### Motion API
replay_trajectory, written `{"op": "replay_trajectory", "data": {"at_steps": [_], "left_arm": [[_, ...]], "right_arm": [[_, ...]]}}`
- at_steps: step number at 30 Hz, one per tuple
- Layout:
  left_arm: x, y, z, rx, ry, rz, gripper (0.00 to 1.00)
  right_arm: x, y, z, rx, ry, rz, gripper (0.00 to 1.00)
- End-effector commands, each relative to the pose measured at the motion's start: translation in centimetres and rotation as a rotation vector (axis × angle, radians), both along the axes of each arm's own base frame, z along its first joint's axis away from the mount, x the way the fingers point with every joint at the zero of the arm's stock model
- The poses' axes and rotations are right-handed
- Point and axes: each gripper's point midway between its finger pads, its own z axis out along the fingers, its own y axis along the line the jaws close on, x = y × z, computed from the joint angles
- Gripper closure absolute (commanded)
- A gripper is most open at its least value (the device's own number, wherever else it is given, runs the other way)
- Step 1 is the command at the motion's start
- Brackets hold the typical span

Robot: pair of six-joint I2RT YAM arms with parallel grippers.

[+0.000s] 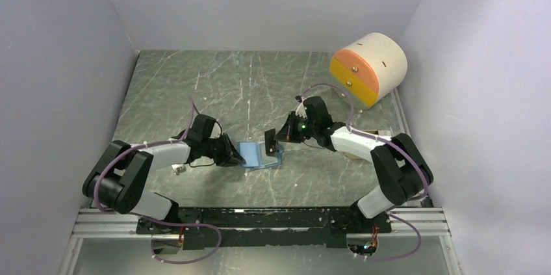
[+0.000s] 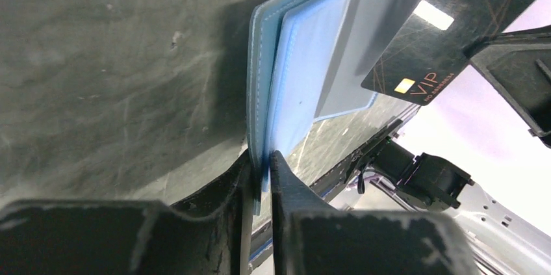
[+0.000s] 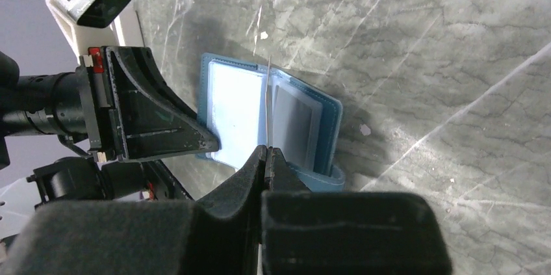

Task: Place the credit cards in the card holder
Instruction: Insert the credit card into the card holder.

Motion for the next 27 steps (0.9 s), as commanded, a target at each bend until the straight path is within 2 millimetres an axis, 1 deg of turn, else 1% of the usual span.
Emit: {"op": "replay_trajectory", "data": {"at_steps": [1,4,6,9,11,13,17,21,26,27], "left_arm": [[-0.3,0.8,-1.3,0.074,0.016,-0.009,0.79],[-0.3,1.0,-1.4,0.084,0.018,-0.010,0.76],[-0.4,1.0,-1.2,0.081,0.013,-0.014,0.74],[-0.7,0.7,-0.8,0.040,0.020,-0.031,0.73],[-0.9,0.8,-0.8,0.015,0.031,-0.031,0.73],[-1.1,1.1,-0.6,-0.003,0.030,-0.027,0.73],[-1.4,1.2,-0.1,-0.035,0.016,-0.034,0.73],[-1.5,1.1,0.2,-0.064,0.010,-0.040,0.75],[-1.7,1.6,0.1,-0.044,0.007,-0.032,0.80],[-1.7,1.7,0.1,-0.040,0.005,-0.032,0.82]], "right_arm": [[-0.2,0.8,-0.7,0.033,-0.019,0.033,1.00],[-0.6,1.0,-1.5,0.046,0.005,0.054,1.00],[-0.7,0.9,-2.1,0.034,0.012,0.051,1.00],[-0.8,0.1,-3.2,-0.025,0.012,0.043,1.00],[-1.0,-0.8,-4.3,-0.080,0.020,0.039,1.00],[-1.3,-1.3,-5.0,-0.106,0.027,0.038,1.00],[-1.8,-1.6,-5.5,-0.110,0.035,0.045,1.00],[-1.9,-1.6,-5.6,-0.111,0.034,0.048,1.00],[-1.9,-2.0,-5.9,-0.134,0.033,0.045,1.00],[-1.9,-2.0,-6.0,-0.136,0.033,0.043,1.00]]}}
